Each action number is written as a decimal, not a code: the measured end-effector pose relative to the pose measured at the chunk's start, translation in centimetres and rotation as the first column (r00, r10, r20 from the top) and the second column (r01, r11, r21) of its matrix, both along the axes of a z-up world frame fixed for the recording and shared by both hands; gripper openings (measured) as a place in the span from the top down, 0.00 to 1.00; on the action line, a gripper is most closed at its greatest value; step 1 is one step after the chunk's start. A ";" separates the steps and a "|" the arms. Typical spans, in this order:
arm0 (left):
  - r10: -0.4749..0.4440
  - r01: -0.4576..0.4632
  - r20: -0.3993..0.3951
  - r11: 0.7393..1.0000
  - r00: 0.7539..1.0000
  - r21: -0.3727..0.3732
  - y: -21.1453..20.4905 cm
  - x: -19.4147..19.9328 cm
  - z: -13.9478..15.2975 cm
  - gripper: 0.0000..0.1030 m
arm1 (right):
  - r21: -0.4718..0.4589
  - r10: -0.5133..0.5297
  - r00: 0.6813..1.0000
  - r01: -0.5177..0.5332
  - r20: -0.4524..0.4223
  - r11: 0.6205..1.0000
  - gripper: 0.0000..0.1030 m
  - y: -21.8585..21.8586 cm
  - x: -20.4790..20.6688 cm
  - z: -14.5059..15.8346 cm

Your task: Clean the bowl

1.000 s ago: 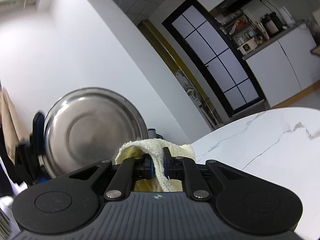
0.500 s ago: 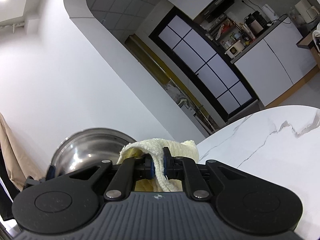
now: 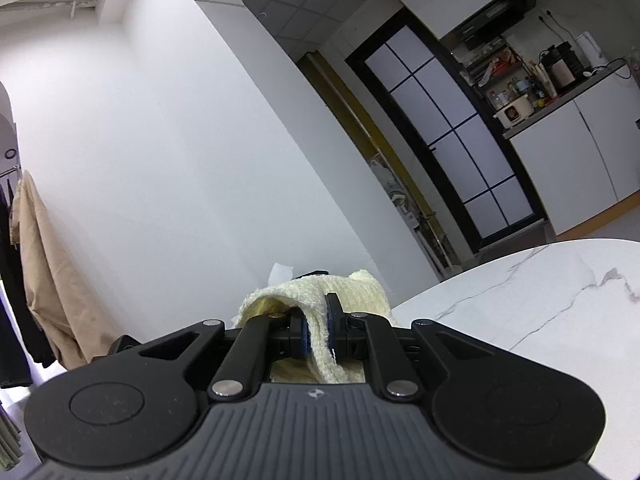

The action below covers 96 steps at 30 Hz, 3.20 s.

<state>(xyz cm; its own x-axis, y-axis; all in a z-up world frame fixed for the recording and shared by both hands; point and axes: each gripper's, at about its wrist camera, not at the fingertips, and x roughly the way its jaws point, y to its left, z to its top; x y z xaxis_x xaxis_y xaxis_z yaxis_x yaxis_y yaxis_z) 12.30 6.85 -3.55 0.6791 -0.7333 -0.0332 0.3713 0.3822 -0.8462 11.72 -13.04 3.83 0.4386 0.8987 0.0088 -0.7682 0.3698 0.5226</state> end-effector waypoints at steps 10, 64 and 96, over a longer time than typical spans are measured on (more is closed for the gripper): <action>0.102 -0.102 0.000 0.995 0.995 0.012 1.3 -1.5 0.5 0.91 | 0.021 0.017 1.000 -0.017 0.000 1.000 0.89 -0.2 0.1 0.2; 0.347 -0.349 0.134 0.937 0.928 -0.004 2.6 -2.4 3.7 0.93 | -0.082 -0.265 0.964 0.263 -0.014 0.961 0.89 -3.1 0.1 -0.1; 0.375 -0.408 0.198 0.639 0.906 0.652 -3.0 0.2 5.3 0.94 | -0.357 -0.398 0.902 0.433 0.170 0.828 0.89 -3.3 0.0 0.2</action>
